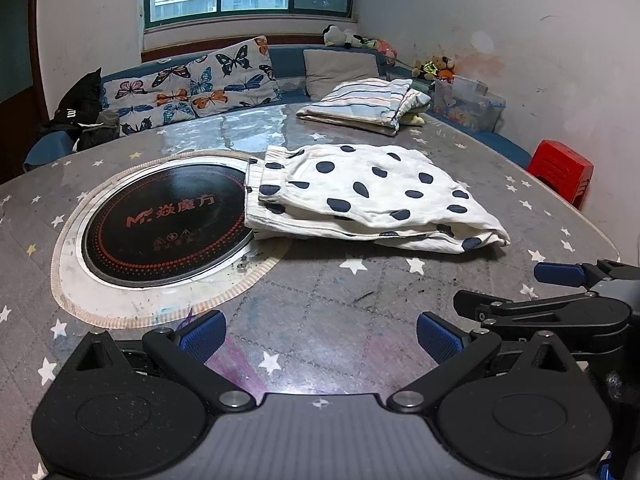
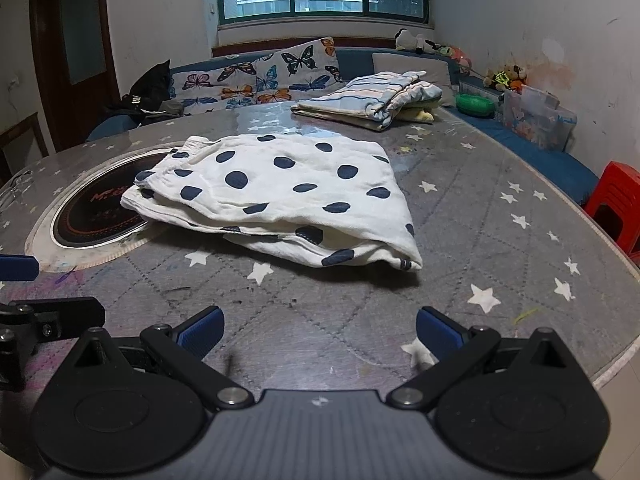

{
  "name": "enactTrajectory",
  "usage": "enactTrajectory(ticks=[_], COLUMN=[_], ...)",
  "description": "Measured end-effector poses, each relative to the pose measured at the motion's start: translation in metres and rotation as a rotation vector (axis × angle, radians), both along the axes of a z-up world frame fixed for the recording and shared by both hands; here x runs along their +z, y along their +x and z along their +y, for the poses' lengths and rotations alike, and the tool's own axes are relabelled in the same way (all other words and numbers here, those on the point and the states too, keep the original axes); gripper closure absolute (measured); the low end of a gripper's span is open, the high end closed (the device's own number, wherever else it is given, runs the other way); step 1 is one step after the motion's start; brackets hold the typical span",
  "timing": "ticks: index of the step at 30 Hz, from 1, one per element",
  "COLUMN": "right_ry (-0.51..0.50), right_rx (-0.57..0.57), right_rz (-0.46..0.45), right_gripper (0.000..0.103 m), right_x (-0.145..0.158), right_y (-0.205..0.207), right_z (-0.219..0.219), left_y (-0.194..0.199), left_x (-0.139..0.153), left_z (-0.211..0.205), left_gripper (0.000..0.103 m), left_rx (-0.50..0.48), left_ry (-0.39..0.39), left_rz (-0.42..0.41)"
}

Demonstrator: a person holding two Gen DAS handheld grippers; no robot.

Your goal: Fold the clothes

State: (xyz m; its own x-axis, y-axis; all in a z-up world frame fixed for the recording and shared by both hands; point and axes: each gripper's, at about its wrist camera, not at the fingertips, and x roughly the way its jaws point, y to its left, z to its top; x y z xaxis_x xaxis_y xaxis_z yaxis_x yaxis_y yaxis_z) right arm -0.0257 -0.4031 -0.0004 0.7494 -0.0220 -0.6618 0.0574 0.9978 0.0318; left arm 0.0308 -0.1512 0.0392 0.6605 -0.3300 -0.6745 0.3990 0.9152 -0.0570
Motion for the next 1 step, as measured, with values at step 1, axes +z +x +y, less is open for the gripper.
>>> enactTrajectory(ticks=[1], right_ry=[-0.001], right_rx=[0.001], right_rz=[0.001], right_gripper=[0.0], right_x=[-0.0003], right_y=[0.0001], right_z=[0.0004], left_y=[0.0007], left_x=[-0.0008], left_z=[0.0001], left_gripper=[0.0], left_rx=[0.001], left_ry=[0.0], left_rz=[0.004])
